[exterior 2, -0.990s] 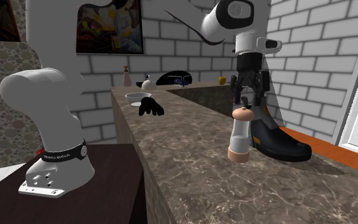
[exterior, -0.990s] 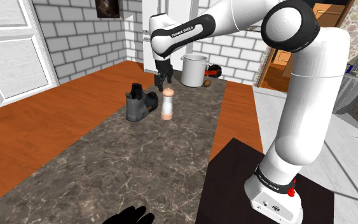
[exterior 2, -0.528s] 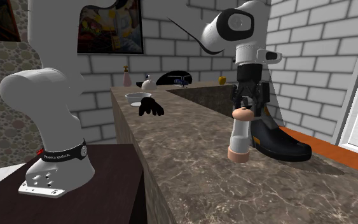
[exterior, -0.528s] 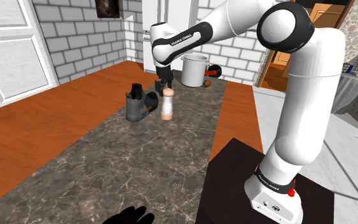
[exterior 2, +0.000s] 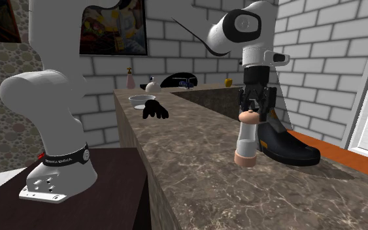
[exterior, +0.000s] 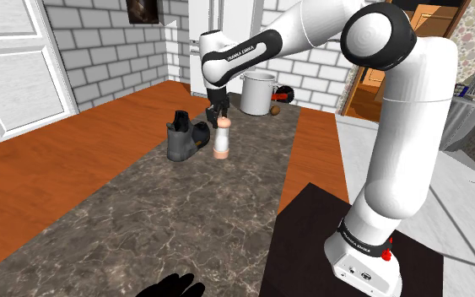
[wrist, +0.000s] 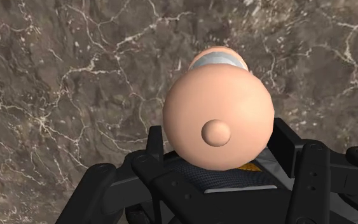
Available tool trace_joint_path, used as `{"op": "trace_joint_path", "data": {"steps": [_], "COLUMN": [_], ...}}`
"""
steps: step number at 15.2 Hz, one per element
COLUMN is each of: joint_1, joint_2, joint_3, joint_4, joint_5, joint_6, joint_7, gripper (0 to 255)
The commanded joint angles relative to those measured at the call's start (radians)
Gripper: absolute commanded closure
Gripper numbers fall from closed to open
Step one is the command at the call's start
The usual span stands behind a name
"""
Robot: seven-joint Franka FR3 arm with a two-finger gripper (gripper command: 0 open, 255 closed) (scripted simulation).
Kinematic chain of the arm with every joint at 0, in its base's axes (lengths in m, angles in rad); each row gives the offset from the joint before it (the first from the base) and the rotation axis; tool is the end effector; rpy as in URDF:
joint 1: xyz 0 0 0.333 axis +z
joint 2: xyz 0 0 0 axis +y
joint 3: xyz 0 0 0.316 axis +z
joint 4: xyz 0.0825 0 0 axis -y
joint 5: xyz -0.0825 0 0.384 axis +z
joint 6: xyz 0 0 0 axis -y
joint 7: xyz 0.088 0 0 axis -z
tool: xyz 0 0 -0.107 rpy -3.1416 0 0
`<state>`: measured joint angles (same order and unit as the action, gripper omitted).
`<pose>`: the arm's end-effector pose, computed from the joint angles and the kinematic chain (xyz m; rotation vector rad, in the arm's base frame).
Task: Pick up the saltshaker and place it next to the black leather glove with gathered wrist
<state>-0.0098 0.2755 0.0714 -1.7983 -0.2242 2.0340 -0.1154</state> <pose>0.6256 0.0232 0.3928 2.9341 0.4120 -0.0638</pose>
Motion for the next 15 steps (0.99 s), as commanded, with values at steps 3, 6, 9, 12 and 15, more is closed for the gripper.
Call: {"op": "trace_joint_path", "data": {"steps": [3, 6, 9, 12, 15], "joint_1": [0.000, 0.000, 0.000, 0.000, 0.001], "joint_2": [0.000, 0.001, -0.004, -0.017, -0.029], "joint_3": [0.000, 0.000, 0.000, 0.002, 0.003], "joint_4": [0.000, -0.001, 0.007, 0.030, 0.055], "joint_5": [0.000, 0.000, 0.002, 0.006, 0.010], "joint_6": [0.000, 0.000, -0.011, -0.047, -0.082], "joint_7": [0.000, 0.000, -0.003, -0.010, -0.017], "gripper": [255, 255, 255, 255, 255]}}
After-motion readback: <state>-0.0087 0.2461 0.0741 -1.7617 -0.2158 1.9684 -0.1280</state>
